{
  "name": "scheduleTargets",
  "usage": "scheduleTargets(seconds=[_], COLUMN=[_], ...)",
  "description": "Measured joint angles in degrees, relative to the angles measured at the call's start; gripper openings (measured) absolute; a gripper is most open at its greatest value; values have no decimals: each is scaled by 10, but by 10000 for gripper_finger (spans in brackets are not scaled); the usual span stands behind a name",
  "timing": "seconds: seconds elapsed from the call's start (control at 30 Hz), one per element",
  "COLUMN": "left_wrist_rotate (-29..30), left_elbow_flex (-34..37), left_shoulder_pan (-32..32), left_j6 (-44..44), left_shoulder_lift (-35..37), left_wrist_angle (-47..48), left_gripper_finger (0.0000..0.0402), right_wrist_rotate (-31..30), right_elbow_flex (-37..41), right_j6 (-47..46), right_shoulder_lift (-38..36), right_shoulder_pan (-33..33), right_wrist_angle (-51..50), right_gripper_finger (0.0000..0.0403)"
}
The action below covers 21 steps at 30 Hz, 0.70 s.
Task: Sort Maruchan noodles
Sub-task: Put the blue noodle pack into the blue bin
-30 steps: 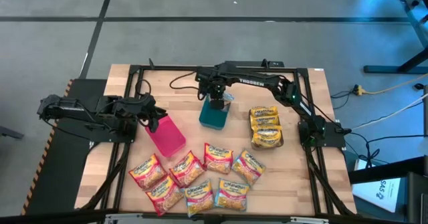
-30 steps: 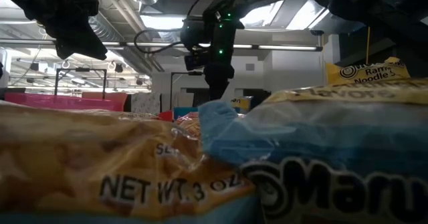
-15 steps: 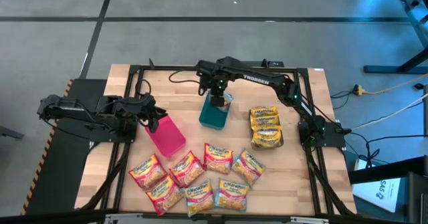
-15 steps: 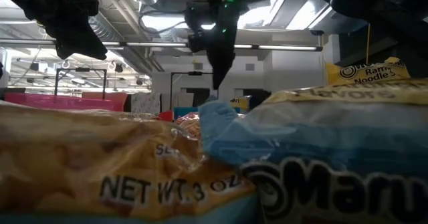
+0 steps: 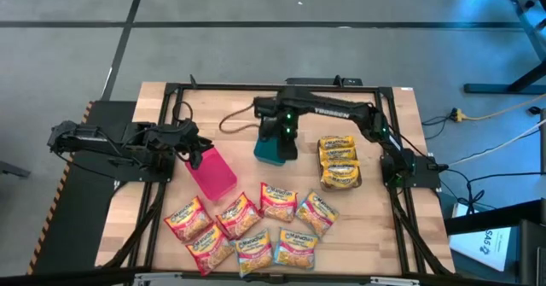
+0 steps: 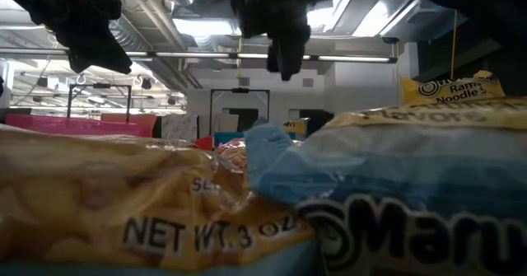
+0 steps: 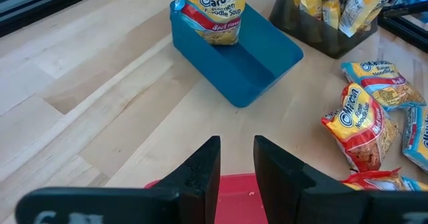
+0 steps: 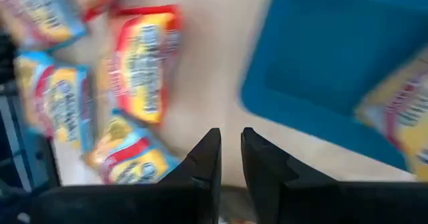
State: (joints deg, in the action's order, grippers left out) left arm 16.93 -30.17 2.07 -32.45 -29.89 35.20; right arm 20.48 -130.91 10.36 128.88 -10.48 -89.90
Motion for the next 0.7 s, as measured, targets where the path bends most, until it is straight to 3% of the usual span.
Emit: scheduleTargets(seconds=[0.17,0.33,0.5,0.7], left_wrist_rotate=[0,-5,-15,-15], left_elbow_flex=[0,0,0,0], left_shoulder_pan=[0,0,0,0], left_j6=[9,15,15,16], left_shoulder_lift=[0,0,0,0], left_wrist_angle=[7,19,17,15], left_gripper_finger=[85,85,85,85], right_wrist_rotate=[-61,-49,-90,-126], right_elbow_flex=[36,126,255,408], right_j6=[-12,-69,-202,-343], right_shoulder_lift=[-39,-147,-291,-442], right_shoulder_pan=[41,74,112,189], right_wrist_angle=[0,-2,19,159], right_gripper_finger=[58,58,58,58])
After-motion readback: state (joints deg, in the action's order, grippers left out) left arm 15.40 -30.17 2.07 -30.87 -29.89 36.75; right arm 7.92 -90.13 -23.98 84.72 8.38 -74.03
